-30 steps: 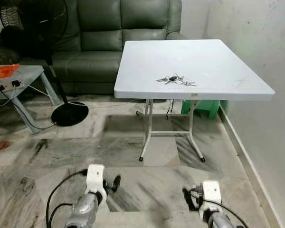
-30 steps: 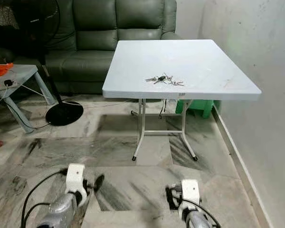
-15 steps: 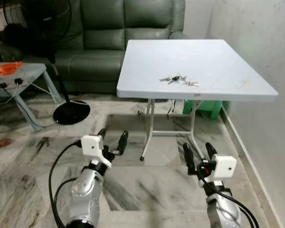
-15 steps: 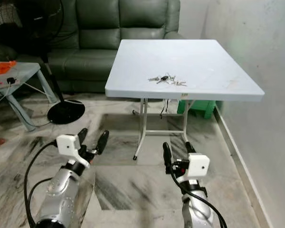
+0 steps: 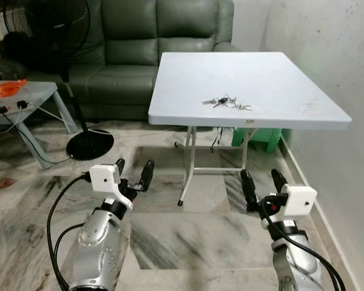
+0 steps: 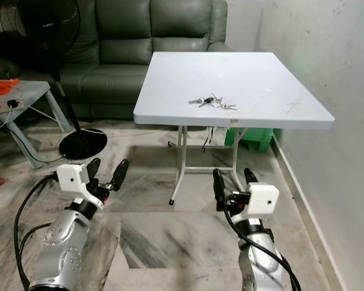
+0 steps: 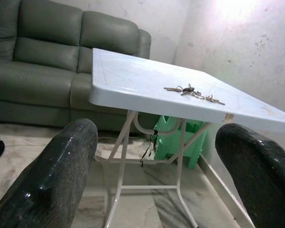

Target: Hang keys on a hook

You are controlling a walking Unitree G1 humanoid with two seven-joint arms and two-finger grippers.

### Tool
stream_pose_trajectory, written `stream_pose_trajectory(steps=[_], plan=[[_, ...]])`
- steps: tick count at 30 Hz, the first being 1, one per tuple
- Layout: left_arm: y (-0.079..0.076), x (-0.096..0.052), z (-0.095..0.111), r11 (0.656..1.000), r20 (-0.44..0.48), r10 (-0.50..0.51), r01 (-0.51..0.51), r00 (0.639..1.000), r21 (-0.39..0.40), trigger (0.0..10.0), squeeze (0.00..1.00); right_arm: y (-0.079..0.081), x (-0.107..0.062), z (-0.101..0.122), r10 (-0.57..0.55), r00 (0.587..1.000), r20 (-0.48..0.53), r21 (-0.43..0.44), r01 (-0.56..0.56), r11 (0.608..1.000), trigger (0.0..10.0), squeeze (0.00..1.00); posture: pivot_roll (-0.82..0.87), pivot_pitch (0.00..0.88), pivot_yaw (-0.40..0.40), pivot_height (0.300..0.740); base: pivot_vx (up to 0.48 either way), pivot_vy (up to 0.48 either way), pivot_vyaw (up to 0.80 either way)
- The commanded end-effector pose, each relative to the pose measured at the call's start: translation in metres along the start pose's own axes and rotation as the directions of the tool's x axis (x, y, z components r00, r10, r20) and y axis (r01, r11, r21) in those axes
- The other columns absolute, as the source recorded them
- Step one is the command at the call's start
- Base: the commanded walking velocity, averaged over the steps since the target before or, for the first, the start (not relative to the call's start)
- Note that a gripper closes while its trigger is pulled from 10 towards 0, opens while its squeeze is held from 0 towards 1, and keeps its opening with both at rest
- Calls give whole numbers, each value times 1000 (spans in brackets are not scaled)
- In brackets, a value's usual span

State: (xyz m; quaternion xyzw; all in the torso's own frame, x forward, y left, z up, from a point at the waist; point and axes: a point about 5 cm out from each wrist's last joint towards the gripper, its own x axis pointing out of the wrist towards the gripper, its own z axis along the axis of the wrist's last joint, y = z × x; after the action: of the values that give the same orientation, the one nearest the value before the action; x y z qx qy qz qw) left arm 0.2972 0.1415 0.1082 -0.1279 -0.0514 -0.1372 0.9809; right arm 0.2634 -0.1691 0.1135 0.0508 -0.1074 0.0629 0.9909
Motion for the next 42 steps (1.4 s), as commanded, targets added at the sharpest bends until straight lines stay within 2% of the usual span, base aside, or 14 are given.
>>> stream_pose_trajectory(steps=[1, 7, 16, 42], plan=[[2, 5, 4, 1000, -16, 15, -15, 1000, 5, 10000, 0, -2, 3, 4, 7, 1000, -4, -17, -7, 1000, 10000, 0, -33, 0, 0, 740, 0, 0, 0], [6, 8, 3, 999, -61, 51, -51, 997, 15, 10000, 0, -5, 5, 6, 6, 1000, -11, -33, -7, 999, 10000, 0, -31, 0, -1, 740, 108, 0, 0], [6, 9, 2, 998, -77, 55, -53, 996, 27, 10000, 0, -2, 6, 4, 9, 1000, -20, -29, -10, 1000, 10000, 0, -30, 0, 2, 740, 304, 0, 0], [-1, 15, 3, 999, -83, 34, -32, 996, 23, 10000, 0, -2, 3, 5, 17, 999, -30, -39, -18, 999, 10000, 0, -44, 0, -2, 740, 480, 0, 0]])
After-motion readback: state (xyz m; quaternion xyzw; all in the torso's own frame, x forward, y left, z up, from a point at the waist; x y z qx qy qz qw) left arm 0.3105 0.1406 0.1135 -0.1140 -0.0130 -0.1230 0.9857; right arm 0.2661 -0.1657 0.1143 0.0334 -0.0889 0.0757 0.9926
